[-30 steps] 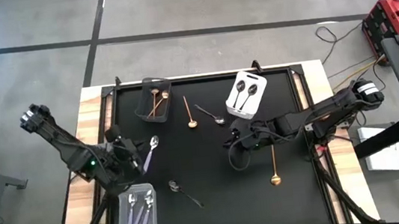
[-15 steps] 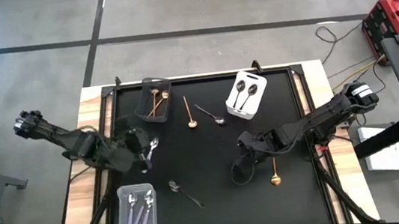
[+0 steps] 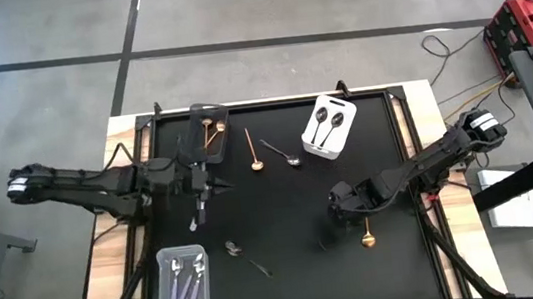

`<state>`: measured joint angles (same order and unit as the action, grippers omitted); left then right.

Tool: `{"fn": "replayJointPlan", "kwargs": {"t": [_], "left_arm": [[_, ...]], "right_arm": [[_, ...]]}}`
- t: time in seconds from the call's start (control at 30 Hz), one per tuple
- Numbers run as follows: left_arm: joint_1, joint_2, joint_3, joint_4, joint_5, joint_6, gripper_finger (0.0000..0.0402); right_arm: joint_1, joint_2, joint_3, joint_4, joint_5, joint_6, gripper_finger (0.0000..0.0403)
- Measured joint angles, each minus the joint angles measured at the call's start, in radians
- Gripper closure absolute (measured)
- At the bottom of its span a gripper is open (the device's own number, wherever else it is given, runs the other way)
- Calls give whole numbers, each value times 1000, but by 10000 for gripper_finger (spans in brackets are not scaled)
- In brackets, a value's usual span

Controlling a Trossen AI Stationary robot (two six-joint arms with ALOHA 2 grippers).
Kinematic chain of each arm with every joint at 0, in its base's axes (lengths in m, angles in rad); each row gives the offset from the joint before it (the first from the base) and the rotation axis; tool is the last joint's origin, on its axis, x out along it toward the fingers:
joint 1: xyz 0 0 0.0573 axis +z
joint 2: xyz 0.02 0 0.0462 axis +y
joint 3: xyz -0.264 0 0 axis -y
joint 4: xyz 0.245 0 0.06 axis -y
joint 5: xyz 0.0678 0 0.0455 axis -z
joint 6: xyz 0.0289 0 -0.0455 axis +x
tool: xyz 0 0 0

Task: Sort silverware by color (type)
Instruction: Put the gold spoon into the black bin

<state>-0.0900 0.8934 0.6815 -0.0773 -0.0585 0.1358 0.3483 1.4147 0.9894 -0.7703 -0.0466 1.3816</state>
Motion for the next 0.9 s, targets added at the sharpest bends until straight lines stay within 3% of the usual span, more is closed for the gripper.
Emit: {"fn": "replayJointPlan", "kwargs": {"t": [0.13, 0.27, 0.9], "left_arm": [[52, -25, -93, 167, 113, -50, 401], [84, -46, -142, 263, 139, -77, 401], [112, -37, -140, 298, 11, -66, 401]], "right_arm": [[44, 0, 0, -72, -44, 77, 344], [82, 0, -1, -129, -66, 151, 345], [117, 0, -143, -107, -25, 194, 344]]}}
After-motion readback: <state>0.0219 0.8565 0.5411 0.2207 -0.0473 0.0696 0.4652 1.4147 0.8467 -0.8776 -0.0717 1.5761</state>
